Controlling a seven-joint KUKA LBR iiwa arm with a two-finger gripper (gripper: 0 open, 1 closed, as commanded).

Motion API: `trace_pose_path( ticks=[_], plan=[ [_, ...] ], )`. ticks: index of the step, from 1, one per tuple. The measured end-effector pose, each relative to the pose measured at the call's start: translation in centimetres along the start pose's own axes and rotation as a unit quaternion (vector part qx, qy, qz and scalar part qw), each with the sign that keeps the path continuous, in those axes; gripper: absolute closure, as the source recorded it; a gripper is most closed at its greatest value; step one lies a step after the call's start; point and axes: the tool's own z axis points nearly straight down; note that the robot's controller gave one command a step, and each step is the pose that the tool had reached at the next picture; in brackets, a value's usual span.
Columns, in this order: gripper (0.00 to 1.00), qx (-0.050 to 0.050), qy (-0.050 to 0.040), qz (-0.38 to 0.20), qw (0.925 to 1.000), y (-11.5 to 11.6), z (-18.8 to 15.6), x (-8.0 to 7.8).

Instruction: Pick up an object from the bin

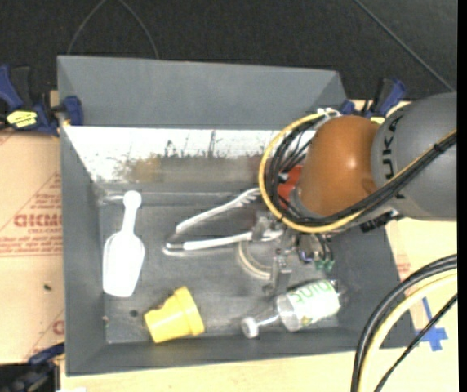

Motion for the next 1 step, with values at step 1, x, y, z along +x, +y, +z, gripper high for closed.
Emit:
trace_pose_path(
  ticks=[1],
  plan=[
    [0.0,0.0,-0.0039,0.0,1.0,-0.02,-0.47,-0.16]
  ],
)
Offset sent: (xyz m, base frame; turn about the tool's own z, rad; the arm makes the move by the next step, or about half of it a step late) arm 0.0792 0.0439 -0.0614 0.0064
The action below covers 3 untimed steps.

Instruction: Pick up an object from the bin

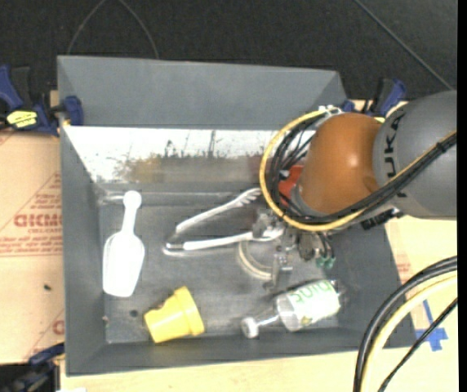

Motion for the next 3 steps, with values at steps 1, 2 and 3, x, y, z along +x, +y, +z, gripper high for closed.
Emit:
trace_pose_path(
  ticks=[1,2,3],
  plan=[
    [0.0,-0.001,-0.0002,0.002,1.0,4.4,6.5,-7.8],
    [0.0,0.001,-0.0052,-0.042,0.9991,5.1,1.6,-8.4],
    [0.0,0.0,0.0009,0.099,0.9951,3.0,3.6,-6.7]
  ],
)
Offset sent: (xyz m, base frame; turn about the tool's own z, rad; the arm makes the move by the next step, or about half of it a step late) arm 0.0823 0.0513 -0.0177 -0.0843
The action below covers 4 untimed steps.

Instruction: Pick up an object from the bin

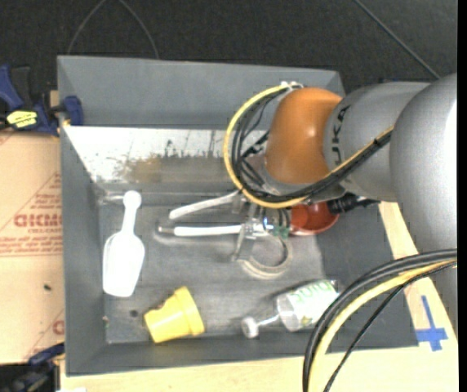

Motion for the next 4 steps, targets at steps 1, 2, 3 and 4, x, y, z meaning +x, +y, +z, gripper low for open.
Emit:
trace_pose_path(
  ticks=[1,2,3,4],
  plan=[
    [0.0,0.0,-0.0058,-0.112,0.9937,1.1,2.9,-1.4],
    [1.0,-0.001,-0.005,0.069,0.9976,-1.1,2.9,0.7],
    [1.0,-0.001,-0.0051,0.068,0.9977,-1.1,2.9,0.7],
    [1.0,-0.001,-0.006,0.068,0.9977,-1.1,2.5,0.7]
  ],
)
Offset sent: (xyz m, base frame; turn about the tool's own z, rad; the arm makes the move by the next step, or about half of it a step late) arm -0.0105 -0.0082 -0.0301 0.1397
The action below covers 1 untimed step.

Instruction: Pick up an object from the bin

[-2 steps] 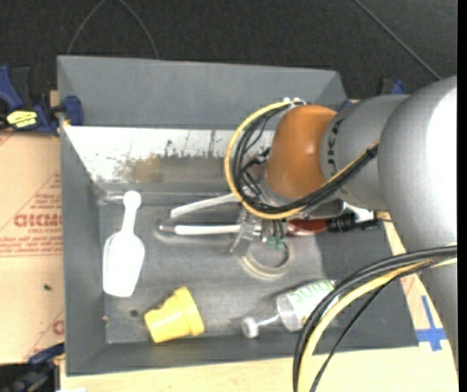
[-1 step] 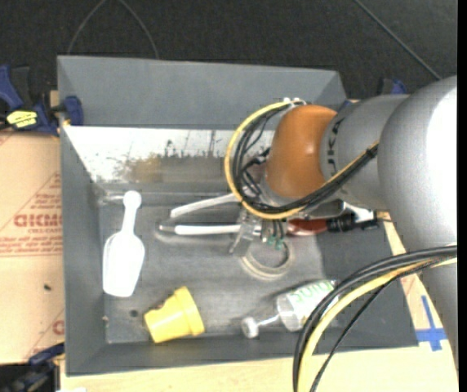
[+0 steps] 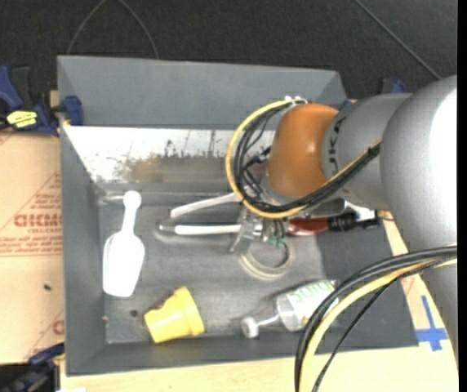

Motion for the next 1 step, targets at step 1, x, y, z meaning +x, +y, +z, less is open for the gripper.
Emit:
trace_pose_path(
  ticks=[1],
  plan=[
    [1.0,0.002,0.005,0.0,1.0,-0.11,-2.06,0.22]
  ],
)
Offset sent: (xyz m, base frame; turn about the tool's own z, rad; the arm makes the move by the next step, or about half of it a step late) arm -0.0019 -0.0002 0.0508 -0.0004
